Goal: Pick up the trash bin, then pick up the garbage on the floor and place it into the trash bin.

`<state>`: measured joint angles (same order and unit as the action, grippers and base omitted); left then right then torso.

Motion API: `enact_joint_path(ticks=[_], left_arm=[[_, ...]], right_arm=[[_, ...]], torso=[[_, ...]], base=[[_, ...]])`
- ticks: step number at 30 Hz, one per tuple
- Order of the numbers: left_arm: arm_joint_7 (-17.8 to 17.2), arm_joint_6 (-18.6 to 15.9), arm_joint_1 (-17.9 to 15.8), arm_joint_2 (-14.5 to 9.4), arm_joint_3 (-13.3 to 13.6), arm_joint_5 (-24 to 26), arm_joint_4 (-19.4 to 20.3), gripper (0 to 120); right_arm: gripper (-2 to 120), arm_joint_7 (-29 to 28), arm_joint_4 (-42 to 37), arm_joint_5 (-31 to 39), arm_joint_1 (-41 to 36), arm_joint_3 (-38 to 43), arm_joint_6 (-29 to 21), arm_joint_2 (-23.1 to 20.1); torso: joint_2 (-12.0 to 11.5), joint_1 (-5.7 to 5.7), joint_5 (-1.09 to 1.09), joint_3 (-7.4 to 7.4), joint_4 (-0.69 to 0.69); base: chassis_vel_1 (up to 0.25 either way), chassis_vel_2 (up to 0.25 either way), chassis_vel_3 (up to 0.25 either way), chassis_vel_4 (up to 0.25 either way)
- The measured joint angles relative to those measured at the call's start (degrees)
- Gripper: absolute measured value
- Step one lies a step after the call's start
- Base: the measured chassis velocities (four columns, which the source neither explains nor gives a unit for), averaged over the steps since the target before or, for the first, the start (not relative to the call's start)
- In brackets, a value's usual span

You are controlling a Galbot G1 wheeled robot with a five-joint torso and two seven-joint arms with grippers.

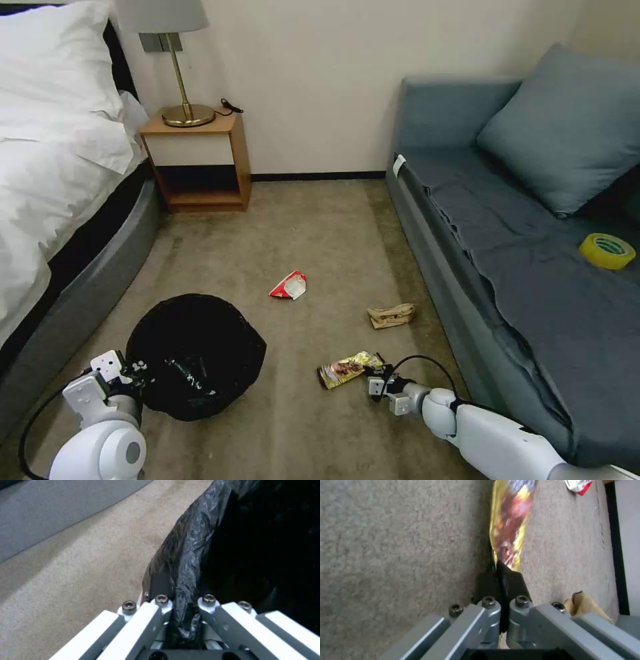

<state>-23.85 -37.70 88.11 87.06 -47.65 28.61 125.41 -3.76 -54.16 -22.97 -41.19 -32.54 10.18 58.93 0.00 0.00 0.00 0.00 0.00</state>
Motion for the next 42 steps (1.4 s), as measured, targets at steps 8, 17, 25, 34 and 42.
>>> enact_joint_path(ticks=[8, 17, 25, 34, 42], left_arm=[[0.00, 0.00, -0.05, -0.07, 0.08, 0.00, -0.17, 3], [-0.01, -0.01, -0.37, -0.16, 1.24, 0.00, -0.78, 3], [-0.42, -0.37, -0.74, 0.35, 4.45, -0.36, -0.33, 3], [-0.48, -0.44, -0.72, 1.21, 6.80, -1.56, 0.20, 3], [-0.49, -0.44, -0.67, 1.83, 7.16, -1.85, 0.80, 3]], right_arm=[[0, -0.90, -6.63, 3.26, -0.72, 2.78, 0.45, -3.75], [0, -0.69, -31.29, 15.32, -3.39, 11.30, -3.83, -11.53], [0, -1.66, -53.72, 27.63, 1.17, 8.69, -11.10, -13.63], [0, -7.60, -59.68, 42.71, 10.34, -7.85, -17.78, -6.78], [0, -12.15, -53.37, 46.35, 12.63, -18.38, -19.92, -0.12]], torso=[[0.00, 0.00, 0.01, 0.00, 0.00], [0.00, 0.00, -0.01, 0.00, 0.00], [0.00, 0.00, -0.01, 0.00, -0.01], [0.00, 0.00, -0.01, 0.00, 0.01], [0.00, 0.00, -0.01, 0.00, 0.00]], base=[[0.000, 0.000, 0.000, 0.000], [0.000, 0.000, 0.000, 0.000], [0.000, 0.000, 0.000, 0.000], [0.000, 0.000, 0.000, 0.000], [0.000, 0.000, 0.000, 0.000]])
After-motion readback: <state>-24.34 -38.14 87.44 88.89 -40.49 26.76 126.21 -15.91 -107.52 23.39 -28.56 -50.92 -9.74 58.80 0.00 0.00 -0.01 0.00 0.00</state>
